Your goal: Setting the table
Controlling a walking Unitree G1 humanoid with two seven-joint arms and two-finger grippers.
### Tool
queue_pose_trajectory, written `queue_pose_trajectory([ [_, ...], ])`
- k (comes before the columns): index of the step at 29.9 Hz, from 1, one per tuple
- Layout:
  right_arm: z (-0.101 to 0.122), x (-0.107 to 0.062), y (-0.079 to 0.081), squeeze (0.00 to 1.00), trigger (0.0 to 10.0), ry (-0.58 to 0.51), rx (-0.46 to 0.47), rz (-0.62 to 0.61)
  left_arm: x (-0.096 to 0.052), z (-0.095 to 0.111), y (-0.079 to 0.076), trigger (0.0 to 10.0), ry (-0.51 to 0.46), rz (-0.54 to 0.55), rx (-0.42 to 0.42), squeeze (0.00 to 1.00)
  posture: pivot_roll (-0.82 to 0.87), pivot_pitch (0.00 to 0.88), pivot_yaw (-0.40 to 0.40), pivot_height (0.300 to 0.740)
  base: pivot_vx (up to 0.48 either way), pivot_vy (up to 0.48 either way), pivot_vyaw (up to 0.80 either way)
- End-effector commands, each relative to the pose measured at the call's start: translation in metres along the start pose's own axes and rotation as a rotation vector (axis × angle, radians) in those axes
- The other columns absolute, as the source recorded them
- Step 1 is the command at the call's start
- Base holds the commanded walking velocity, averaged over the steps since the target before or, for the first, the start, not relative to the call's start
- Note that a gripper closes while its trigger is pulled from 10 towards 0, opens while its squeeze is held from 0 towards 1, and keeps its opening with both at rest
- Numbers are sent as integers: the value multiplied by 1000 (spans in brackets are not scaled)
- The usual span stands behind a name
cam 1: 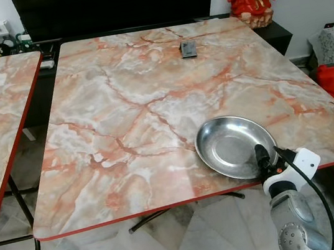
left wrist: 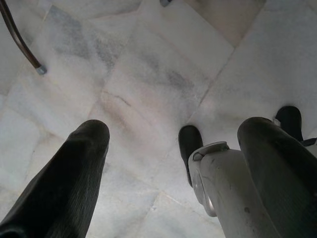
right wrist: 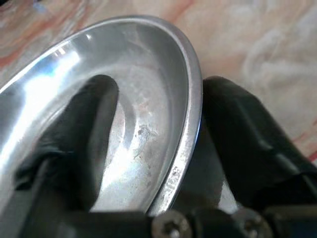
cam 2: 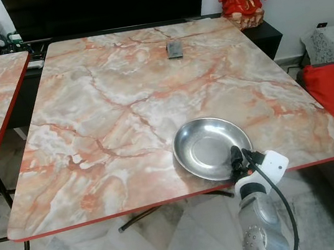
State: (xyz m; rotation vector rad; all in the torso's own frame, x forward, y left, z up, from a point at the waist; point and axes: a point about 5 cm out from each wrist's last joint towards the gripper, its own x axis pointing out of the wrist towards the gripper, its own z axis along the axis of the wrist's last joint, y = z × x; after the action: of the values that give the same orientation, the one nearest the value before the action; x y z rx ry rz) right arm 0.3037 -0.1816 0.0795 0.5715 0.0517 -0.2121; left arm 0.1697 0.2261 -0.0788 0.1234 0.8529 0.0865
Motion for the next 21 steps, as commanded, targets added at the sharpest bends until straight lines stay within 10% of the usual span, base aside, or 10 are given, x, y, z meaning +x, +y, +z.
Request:
queue_pose_trajectory([
  [1,4,-2,-1,937,10000,-24,-4,0,-2,-8,-2,10000,35,-9,15,0,18,126,-67,740,0,0,0],
  [7,5,-3,-1,816,10000,-30,-12,-3,-2,-8,-2,10000,37,-13,23,0,17,127,-67,740,0,0,0],
  [9,5,-3,-1,561,10000,-25,-18,-3,-2,-8,-3,10000,38,-15,25,0,13,127,-68,740,0,0,0],
  [12,4,-4,-1,490,10000,-22,-23,-3,-2,-9,-3,10000,39,-17,27,0,14,127,-69,740,0,0,0],
  [13,5,-4,-2,220,10000,-22,-25,-4,-2,-9,-4,10000,39,-18,27,0,14,127,-69,740,0,0,0],
  [15,5,-4,-2,35,10000,-25,-27,-4,-2,-9,-4,10000,39,-19,28,0,13,127,-70,740,0,0,0],
  [21,15,-7,-2,0,10000,-93,-51,7,-2,-9,-4,10000,41,-20,28,0,11,128,-71,740,0,0,0],
])
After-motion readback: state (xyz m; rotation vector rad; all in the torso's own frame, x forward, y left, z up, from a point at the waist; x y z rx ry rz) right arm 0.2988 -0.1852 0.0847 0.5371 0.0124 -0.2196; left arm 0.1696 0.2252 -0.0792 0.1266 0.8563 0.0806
